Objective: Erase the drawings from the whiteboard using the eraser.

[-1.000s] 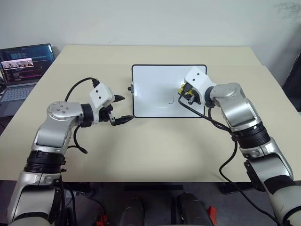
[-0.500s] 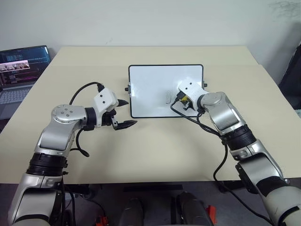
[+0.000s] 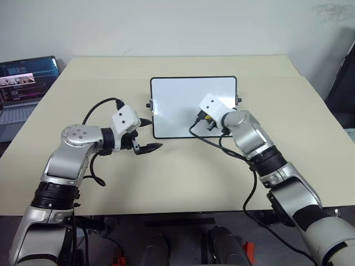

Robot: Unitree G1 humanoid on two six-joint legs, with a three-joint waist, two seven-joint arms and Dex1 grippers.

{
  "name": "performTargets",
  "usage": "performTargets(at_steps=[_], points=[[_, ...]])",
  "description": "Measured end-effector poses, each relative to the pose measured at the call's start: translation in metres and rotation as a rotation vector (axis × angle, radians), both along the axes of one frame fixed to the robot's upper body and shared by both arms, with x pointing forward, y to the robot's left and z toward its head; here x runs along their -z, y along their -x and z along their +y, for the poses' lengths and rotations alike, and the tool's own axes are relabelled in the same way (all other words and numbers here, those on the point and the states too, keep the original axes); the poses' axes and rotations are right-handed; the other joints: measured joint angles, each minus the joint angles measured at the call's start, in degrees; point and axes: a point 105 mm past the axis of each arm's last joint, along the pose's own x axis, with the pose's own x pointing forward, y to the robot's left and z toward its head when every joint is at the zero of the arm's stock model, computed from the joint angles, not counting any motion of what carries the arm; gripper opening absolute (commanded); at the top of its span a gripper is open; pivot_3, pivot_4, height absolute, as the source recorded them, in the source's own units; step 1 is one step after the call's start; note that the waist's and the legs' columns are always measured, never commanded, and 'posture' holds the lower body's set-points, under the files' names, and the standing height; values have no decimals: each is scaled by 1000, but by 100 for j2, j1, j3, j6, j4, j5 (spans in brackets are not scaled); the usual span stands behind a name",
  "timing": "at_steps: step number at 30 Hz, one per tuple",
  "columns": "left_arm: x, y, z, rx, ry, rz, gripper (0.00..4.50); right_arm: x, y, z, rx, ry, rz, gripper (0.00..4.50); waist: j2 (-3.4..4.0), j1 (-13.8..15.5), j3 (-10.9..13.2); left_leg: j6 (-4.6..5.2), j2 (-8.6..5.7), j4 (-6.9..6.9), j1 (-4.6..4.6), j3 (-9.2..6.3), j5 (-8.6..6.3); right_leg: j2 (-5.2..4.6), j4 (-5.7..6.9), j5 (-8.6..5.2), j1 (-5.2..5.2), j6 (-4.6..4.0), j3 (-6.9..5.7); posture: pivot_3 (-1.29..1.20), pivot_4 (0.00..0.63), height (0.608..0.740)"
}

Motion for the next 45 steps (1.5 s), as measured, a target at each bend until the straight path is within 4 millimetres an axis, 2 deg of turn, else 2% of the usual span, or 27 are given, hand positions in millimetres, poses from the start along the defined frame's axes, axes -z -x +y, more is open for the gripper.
performTargets(at_steps=[4, 10, 13, 18, 23, 27, 30, 34, 37, 42, 45], points=[[0, 0, 0, 0, 0, 0, 4500, 21, 19, 31, -122, 35, 77, 1175, 0, -3, 1, 0, 0, 0, -7, -4, 0, 0, -1, -1, -2, 0, -2, 0, 150, 740], [0, 0, 0, 0, 0, 0, 4500, 24, 21, 31, -132, 50, 94, 1175, 0, 43, 0, 0, 0, -1, -11, -8, 0, 0, -9, -1, -2, 0, -7, 0, 150, 740], [0, 0, 0, -1, 0, 0, 4500, 19, 11, 26, -99, 41, 74, 1175, 0, 44, 0, -1, -1, 1, -10, -7, 0, 0, -7, 0, -2, 1, -6, 0, 150, 740], [0, 0, 0, -1, -1, -1, 4500, -21, -21, -13, 61, 17, -59, 1174, -7, 78, -4, 2, -1, 5, -6, -10, 4, 0, -8, 7, 6, 0, -9, 0, 150, 740], [0, 0, 0, -2, -2, -2, 4500, -28, -29, -23, 96, 5, -85, 1174, -10, 54, -6, 2, -1, 4, -4, -8, 5, 0, -7, 7, 6, 0, -6, 0, 150, 740], [0, -1, 0, -2, -2, -1, 4500, -28, -28, -21, 87, 9, -87, 1174, -10, 53, -6, 3, -1, 5, -4, -7, 5, 0, -7, 7, 6, 0, -5, 0, 150, 740], [1, -1, 1, -3, -3, 2, 4500, -18, -19, -13, 37, 32, -59, 1174, -13, 50, -8, 3, 0, 3, -4, -9, 4, 1, -8, 6, 6, 0, -6, 0, 150, 740], [1, -1, 1, -2, -3, 3, 4500, 15, 7, 11, -94, 81, 32, 1174, -15, 17, -10, 3, 0, 1, -4, -6, 4, 1, -10, 6, 4, 0, -4, 0, 150, 740], [1, -1, 1, -2, -3, 3, 4500, 31, 19, 17, -137, 104, 85, 1174, -15, 26, -10, 3, 0, 3, -4, -8, 4, 1, -9, 6, 5, 1, -5, 0, 150, 740], [1, -1, 1, -2, -3, 4, 4500, 35, 17, 14, -126, 115, 90, 1173, -16, 41, -10, 3, 0, 4, -3, -8, 5, 1, -9, 6, 6, 1, -5, 0, 150, 740], [1, -1, 1, -2, -3, 5, 4500, 20, 4, 7, -78, 103, 37, 1172, -16, 45, -10, 6, -1, 6, -4, -8, 10, 1, -9, 7, 6, 1, -4, 0, 150, 740]])
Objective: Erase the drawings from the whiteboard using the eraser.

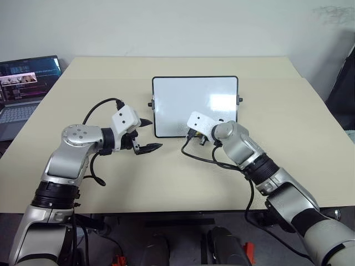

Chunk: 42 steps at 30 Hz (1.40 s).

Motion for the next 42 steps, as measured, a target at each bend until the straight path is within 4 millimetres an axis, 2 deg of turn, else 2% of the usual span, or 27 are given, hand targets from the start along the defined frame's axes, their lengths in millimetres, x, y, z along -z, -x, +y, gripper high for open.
performTargets(at_steps=[7, 10, 12, 15, 21, 24, 29, 32, 36, 38, 40, 42], points=[[1, -1, 0, -1, -1, 4, 4500, -49, -33, -36, 181, -48, -172, 1168, 0, 19, 0, 0, -1, -1, -3, -1, 6, 0, -4, 2, 0, -1, 0, 0, 150, 740], [1, -2, 1, -3, -1, 5, 4500, -54, -36, -42, 199, -54, -194, 1156, -1, 12, 0, 1, -1, -6, -4, 0, 5, -1, -7, 2, 0, -1, 0, 0, 150, 740], [0, -2, -1, 3, -5, 3, 4500, -51, -34, -39, 181, -46, -191, 1156, -2, 8, -1, 1, -1, -10, -4, 0, 5, -1, -7, 2, -2, -1, 0, 0, 150, 740], [0, -2, -1, 7, -7, 0, 4500, -35, -24, -29, 115, -15, -151, 1154, -2, -17, -1, 1, -1, -10, -2, 2, 5, 0, -7, 2, -2, -1, 2, 0, 150, 740], [1, -2, -1, 7, -8, 0, 4500, 7, 10, -3, -50, 38, 5, 1153, -2, -23, -1, 1, -1, -8, -2, 0, 5, 0, -6, 2, -1, -1, 1, 0, 150, 740], [1, -3, -1, 3, -9, 1, 4500, 13, 16, 0, -64, 36, 34, 1153, -2, -13, -1, 1, -1, -8, -2, 0, 5, 0, -6, 2, -1, 0, 0, 0, 150, 740], [2, -3, 1, -2, -13, 2, 4500, 12, 12, -1, -46, 29, 26, 1152, -2, -12, -1, 1, 0, -7, -2, 0, 5, 0, -6, 2, -1, -1, 1, 0, 150, 740], [0, -4, 0, 1, -13, -3, 4500, 2, 4, -10, -5, 11, 7, 1151, -2, 4, -1, 0, -1, -5, -4, 0, 6, 0, -8, 1, -2, -1, 1, 0, 150, 740], [-8, -4, -6, 20, 54, -7, 4500, -23, 2, -40, 67, -51, 14, 1150, -2, 72, 4, -1, -4, -7, -23, -8, 5, -1, -17, 2, -8, 1, -4, 0, 150, 740], [-19, -2, -13, 51, 121, 3, 4500, -44, 11, -49, 80, -178, 48, 1149, 2, 72, 11, -2, -4, -11, -41, -10, 3, -1, -19, -1, -25, 3, -4, 0, 150, 740], [-34, 4, -27, 117, 169, -13, 4500, -71, 20, -59, 91, -297, 40, 1149, 2, 73, 11, -4, -3, -12, -53, -15, -1, -3, -20, 4, -32, -12, -12, 0, 150, 740], [-45, 10, -42, 184, 204, -29, 4500, -90, 25, -78, 135, -362, 20, 1148, 3, 83, 10, -13, -4, -19, -53, -13, -9, -7, -25, 0, -32, -21, -15, 0, 150, 740]])
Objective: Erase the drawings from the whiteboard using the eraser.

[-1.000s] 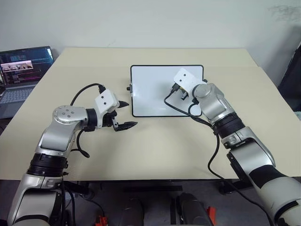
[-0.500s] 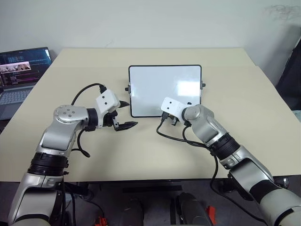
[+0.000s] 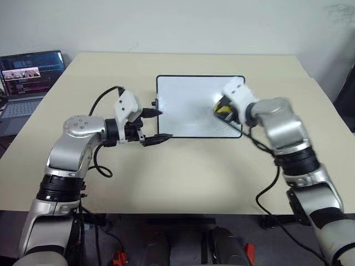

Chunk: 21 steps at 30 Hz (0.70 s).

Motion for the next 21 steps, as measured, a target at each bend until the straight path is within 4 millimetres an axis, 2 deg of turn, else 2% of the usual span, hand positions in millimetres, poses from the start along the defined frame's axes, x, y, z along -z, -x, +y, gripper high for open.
performTargets(at_steps=[2, 4, 8, 12, 13, 16, 21], points=[[-1, 3, -13, 45, 29, 6, 4500, -9, 4, -31, 98, -46, 5, 1147, 0, 24, 0, -3, -1, -6, 0, 4, -4, -3, -13, -3, 2, 1, 0, 0, 150, 740], [9, 4, -26, 79, 29, 46, 4500, -8, 8, -65, 214, -62, 17, 1147, 0, 62, 0, -3, -1, -9, -1, 7, -5, -4, -19, -3, 2, 1, 1, 0, 150, 740], [22, 9, -58, 173, 45, 109, 4500, 9, 18, -112, 382, -57, 76, 1147, 0, 79, 1, -2, -2, -8, -1, 12, -6, -3, -20, -7, 1, 7, 4, 0, 150, 740], [29, 6, -86, 245, 15, 84, 4500, 31, 36, -161, 553, -68, 154, 1147, 1, 108, 1, -2, -5, -1, 0, 17, -6, -5, -23, -10, 7, 13, 9, 0, 150, 740], [36, 7, -91, 263, -6, 80, 4500, 35, 40, -170, 579, -82, 168, 1147, 1, 100, 1, -2, -5, -2, 3, 21, -6, -5, -24, -10, 7, 13, 13, 0, 150, 740], [54, 9, -108, 317, -51, 76, 4500, 44, 45, -179, 606, -133, 200, 1147, 2, 60, 1, -2, -4, -4, 15, 33, -6, -5, -20, -14, 9, 19, 25, 0, 150, 740], [62, 18, -134, 390, -28, 67, 4500, 73, 55, -185, 622, -164, 298, 1147, 3, 79, 1, -2, -4, 3, 20, 33, -6, -5, -21, -23, 22, 35, 27, 0, 150, 740]])
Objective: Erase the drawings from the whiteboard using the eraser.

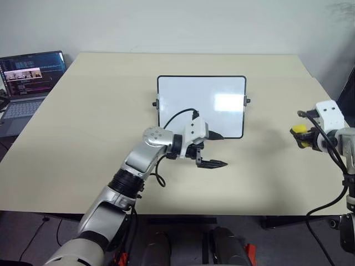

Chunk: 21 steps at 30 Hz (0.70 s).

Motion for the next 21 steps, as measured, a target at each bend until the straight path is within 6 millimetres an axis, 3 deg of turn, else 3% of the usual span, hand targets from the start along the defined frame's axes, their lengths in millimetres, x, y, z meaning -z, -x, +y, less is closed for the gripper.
performTargets(at_steps=[11, 12, 15, 19, 21], points=[[2, 2, -6, 12, -4, -9, 4500, 27, -1, -12, 41, -11, 65, 1147, 3, 5, 1, 0, 0, 4, 7, 8, 0, 0, 1, -1, 6, 3, 7, 0, 150, 740], [3, 1, -5, 11, -7, -10, 4500, 29, -1, -14, 49, -15, 71, 1872, 4, 4, 1, 0, 0, 4, 7, 7, 0, 0, 1, -1, 6, 3, 7, 0, 150, 740], [3, 0, -4, 5, -11, -13, 4500, 30, -3, -15, 52, -28, 69, 2759, 4, 0, 1, 0, 0, 4, 8, 7, 0, 0, 2, -1, 6, 3, 7, 0, 150, 740], [3, -2, 0, -9, -19, -17, 4500, 30, -7, -13, 42, -59, 63, 4332, 4, 3, 1, 0, 0, 5, 8, 7, 0, 0, 2, -1, 7, 3, 7, 0, 150, 740], [3, -3, 1, -13, -20, -18, 4500, 32, -7, -13, 44, -65, 67, 4464, 4, 4, 1, 0, 0, 5, 8, 7, 0, 0, 2, -1, 7, 3, 7, 0, 150, 740]])
